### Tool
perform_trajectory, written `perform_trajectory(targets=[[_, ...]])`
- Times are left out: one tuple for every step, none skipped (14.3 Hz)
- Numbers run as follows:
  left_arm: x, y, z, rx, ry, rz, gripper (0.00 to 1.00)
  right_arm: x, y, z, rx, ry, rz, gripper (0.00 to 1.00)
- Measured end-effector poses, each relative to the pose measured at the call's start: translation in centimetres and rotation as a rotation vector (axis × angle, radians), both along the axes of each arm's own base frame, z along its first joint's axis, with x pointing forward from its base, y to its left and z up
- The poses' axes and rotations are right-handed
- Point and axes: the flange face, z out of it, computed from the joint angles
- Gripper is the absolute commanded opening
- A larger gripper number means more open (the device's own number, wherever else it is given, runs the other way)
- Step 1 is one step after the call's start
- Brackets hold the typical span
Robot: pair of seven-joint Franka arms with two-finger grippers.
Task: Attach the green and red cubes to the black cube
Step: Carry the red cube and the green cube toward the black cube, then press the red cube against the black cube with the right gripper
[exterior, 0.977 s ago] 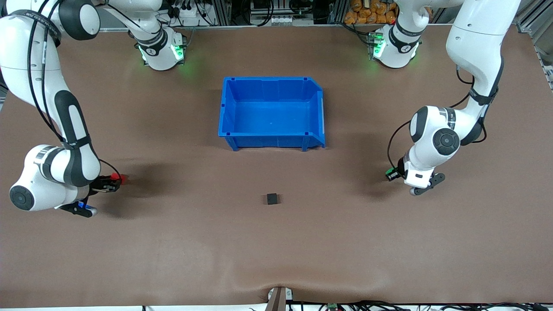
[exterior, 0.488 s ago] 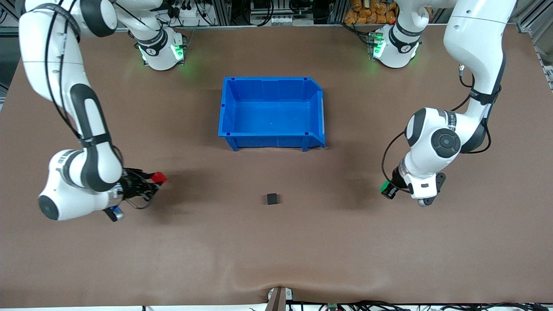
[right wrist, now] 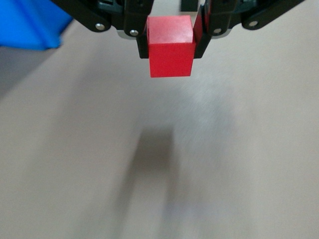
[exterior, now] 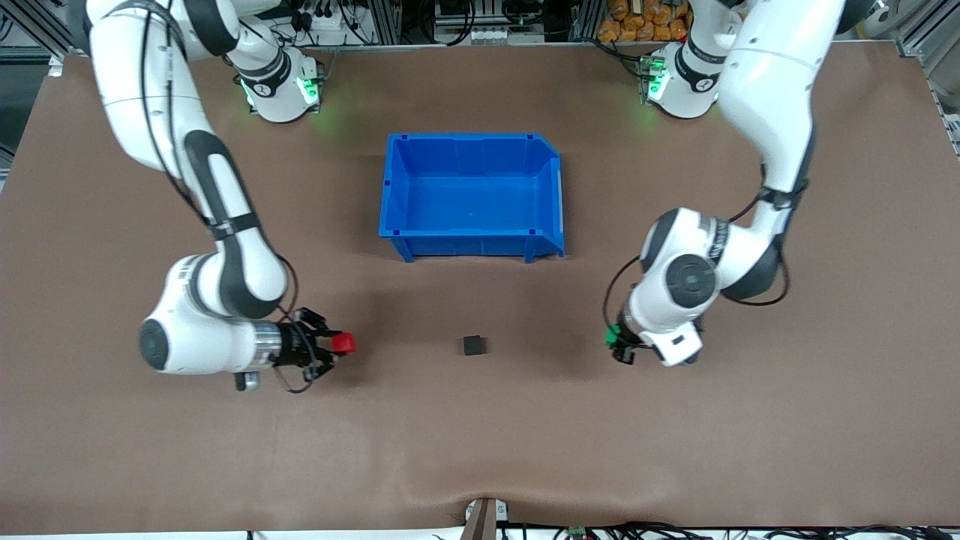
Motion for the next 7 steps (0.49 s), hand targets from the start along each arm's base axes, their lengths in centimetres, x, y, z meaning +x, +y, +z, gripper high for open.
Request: perform_trajectory(targets=[[-0.3,-1.8,-0.7,-0.007,0.007,0.050,0.00,-0.2,1.8,-0.6,0.003,-0.005,-0.032,0.00],[-0.7,-3.5,-1.2,-0.014,0.013,0.095,0.00,-0.5,3.5,-1.5,0.002,-0.010,-0.055,0.00],[-1.1,-5.1,-1.7,-0.020,0.018,0.140,0.00,-0.7,5.3,-2.2,-0.003,-0.018,-0.080,0.00],[-1.4,-6.4,-2.1,-0.022,0.022,0.183,0.00,-1.1,6.9,-2.8,-0.009,-0.024,-0.105,0.00],[-1.7,-7.6,-2.5,-0.024,0.024,0.217,0.00,-1.5,8.5,-3.3,-0.013,-0.029,-0.125,0.00],[-1.9,-8.6,-2.9,-0.026,0.024,0.244,0.00,-1.9,10.0,-3.7,-0.016,-0.042,-0.144,0.00],[-2.0,-9.3,-3.2,-0.028,0.023,0.264,0.00,-2.2,11.4,-4.1,-0.017,-0.059,-0.163,0.00]])
